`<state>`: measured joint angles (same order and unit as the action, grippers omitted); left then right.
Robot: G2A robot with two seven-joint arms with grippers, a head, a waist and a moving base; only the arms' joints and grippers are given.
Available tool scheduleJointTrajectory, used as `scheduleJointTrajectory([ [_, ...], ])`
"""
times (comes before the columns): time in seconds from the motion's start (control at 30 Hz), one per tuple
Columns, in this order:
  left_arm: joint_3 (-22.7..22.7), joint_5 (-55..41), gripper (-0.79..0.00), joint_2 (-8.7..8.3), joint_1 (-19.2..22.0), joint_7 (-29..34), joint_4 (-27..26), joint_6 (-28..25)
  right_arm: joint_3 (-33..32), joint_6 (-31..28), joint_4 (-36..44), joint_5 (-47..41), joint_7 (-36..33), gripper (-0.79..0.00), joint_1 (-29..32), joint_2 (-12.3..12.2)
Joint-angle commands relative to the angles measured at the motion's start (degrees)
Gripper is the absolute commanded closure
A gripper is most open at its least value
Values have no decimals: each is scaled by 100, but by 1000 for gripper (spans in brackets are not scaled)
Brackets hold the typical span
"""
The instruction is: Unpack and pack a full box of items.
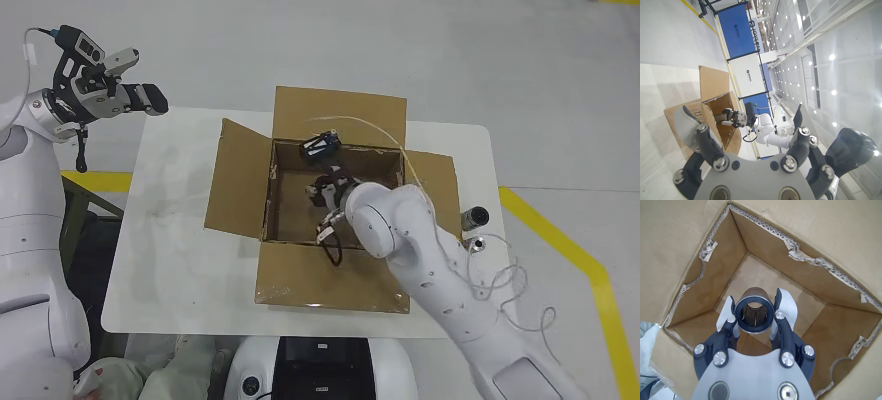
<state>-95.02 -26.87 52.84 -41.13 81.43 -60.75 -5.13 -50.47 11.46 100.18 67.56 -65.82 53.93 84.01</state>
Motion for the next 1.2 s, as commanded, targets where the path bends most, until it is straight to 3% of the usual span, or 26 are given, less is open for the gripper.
scheduleJointTrajectory([
  [0.0,0,0,-785,0,0,0,0,0,-115,-35,243,62,-64,0,120,-32],
  [0.7,0,0,-785,0,0,0,0,0,-1463,-266,2171,464,-813,0,1334,-321],
  [1.17,0,0,-785,0,0,0,0,0,-2579,-323,3196,684,-964,0,2397,-488],
])
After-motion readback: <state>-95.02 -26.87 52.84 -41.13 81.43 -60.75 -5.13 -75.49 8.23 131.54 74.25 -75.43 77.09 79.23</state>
